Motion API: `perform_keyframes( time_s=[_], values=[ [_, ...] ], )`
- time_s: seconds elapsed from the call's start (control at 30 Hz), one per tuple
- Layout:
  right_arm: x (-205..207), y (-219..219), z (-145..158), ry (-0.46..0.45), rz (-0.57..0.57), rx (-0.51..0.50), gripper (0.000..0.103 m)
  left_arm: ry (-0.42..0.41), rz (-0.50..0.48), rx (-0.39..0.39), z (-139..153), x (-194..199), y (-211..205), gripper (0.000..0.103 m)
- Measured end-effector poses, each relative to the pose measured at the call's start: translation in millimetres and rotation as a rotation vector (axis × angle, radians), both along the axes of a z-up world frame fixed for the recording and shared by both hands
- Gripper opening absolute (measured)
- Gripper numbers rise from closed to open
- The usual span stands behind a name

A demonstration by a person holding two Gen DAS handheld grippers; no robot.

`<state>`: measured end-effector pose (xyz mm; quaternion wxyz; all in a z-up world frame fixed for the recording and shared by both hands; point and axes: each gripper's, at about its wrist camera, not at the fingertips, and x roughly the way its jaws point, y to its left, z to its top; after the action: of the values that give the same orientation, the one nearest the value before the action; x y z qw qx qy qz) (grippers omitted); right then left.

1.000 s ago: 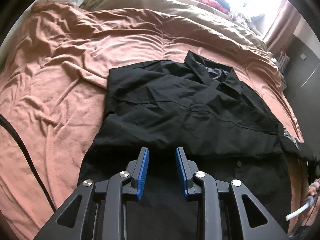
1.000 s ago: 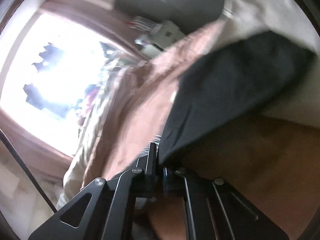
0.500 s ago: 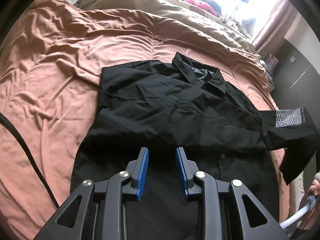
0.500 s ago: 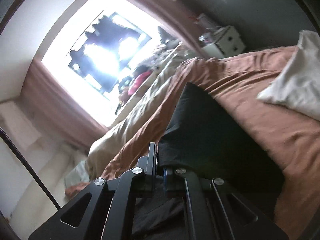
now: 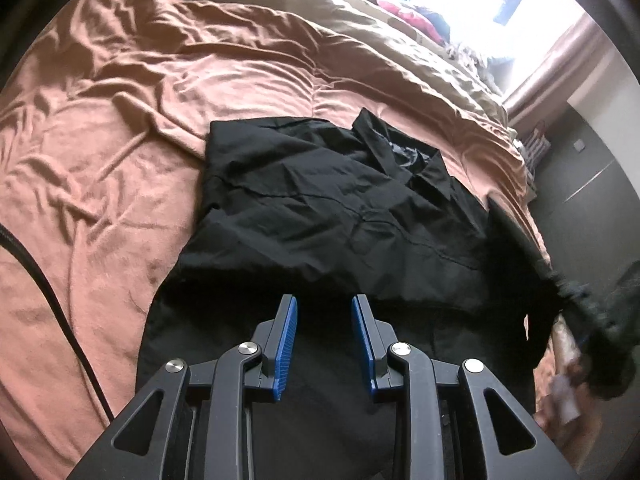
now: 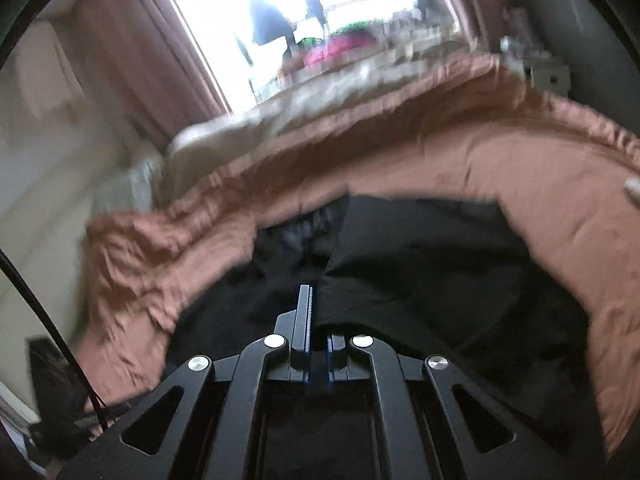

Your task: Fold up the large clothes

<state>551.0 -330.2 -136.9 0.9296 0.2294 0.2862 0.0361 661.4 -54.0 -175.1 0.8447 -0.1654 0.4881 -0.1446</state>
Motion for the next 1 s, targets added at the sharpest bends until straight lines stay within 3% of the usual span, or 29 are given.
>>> perform_keyframes(
  time_s=[0.13, 0.17, 0.2, 0.27, 0.4, 0.5, 0.6, 0.73, 0.77, 0.8, 0.87, 1.0],
  values=[
    [26.2, -2.0, -25.9, 0.175, 0.033, 0.093, 0.01, 0.007, -0.003, -0.003, -2.8, -0.3, 0.5, 0.03],
    [28.0, -4.3, -30.4, 0.201, 0.034, 0.112, 0.022, 0.006, -0.003, -0.001, -2.7, -0.8, 0.8, 0.03],
    [26.9, -4.7, -33.9, 0.224, 0.029, 0.137, 0.05, 0.005, -0.001, 0.004, -2.4, -0.5, 0.7, 0.03],
    [19.1, -1.9, -27.9, 0.23, 0.033, 0.205, 0.07, 0.004, 0.006, 0.015, -2.6, -0.7, 2.9, 0.03],
    [-3.9, -25.5, -26.8, 0.216, -0.025, 0.314, 0.07, -0.004, 0.035, 0.0, 0.2, -0.5, 12.8, 0.03],
    [-36.3, -46.2, -31.3, 0.199, -0.15, 0.352, 0.07, -0.014, 0.056, 0.001, 3.4, -0.2, 16.8, 0.031],
    [-56.5, -70.9, -44.2, 0.21, -0.258, 0.417, 0.07, -0.022, 0.073, 0.002, 4.7, -0.2, 19.5, 0.042],
    [-70.4, -105.0, -59.4, 0.201, -0.396, 0.505, 0.068, -0.026, 0.071, 0.003, 5.2, -0.8, 20.1, 0.043],
    [-69.6, -107.8, -59.3, 0.177, -0.403, 0.504, 0.052, -0.026, 0.072, 0.003, 5.4, -0.6, 20.5, 0.043],
    [-66.4, -112.1, -57.3, 0.159, -0.409, 0.485, 0.029, -0.026, 0.072, 0.002, 5.6, -0.2, 20.3, 0.043],
    [-65.2, -118.9, -51.4, 0.14, -0.406, 0.448, 0.013, -0.029, 0.073, -0.004, 7.1, -0.8, 21.7, 0.043],
    [-51.1, -99.0, -11.6, 0.0, -0.355, 0.365, 0.007, -0.04, 0.089, -0.027, 13.0, -2.0, 31.6, 0.043]
  ],
)
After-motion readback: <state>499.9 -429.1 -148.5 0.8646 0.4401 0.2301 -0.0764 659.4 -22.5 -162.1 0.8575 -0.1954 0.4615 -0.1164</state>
